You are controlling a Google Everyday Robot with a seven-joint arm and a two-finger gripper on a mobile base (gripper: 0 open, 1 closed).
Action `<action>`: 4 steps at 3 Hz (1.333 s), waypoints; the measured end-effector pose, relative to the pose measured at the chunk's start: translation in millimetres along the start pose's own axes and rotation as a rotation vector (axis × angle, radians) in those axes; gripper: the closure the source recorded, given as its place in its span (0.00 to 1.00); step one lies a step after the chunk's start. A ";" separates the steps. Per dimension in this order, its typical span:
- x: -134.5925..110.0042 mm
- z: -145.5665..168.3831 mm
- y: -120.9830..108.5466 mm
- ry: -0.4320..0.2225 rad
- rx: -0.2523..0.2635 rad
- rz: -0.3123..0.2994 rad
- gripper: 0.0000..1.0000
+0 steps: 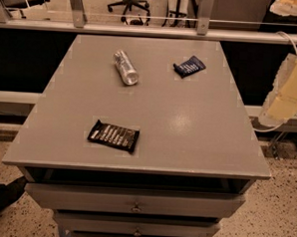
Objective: Place redbull can upright
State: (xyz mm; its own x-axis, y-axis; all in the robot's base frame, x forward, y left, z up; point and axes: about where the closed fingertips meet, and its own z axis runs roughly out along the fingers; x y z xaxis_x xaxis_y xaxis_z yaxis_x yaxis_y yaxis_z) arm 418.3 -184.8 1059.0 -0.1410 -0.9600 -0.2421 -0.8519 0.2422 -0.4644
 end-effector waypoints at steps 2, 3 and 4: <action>-24.5 15.9 -33.3 -0.047 0.035 0.014 0.00; -68.3 68.4 -103.7 -0.109 0.052 0.095 0.00; -99.8 121.1 -149.1 -0.138 0.029 0.208 0.00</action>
Offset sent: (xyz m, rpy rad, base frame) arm 0.1187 0.0415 0.0066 0.1215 -0.0844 -0.0062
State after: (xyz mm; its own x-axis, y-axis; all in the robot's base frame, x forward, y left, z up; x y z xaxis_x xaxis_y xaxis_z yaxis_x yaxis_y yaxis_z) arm 620.4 -108.0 1049.2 -0.2400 -0.8610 -0.4484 -0.7966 0.4386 -0.4159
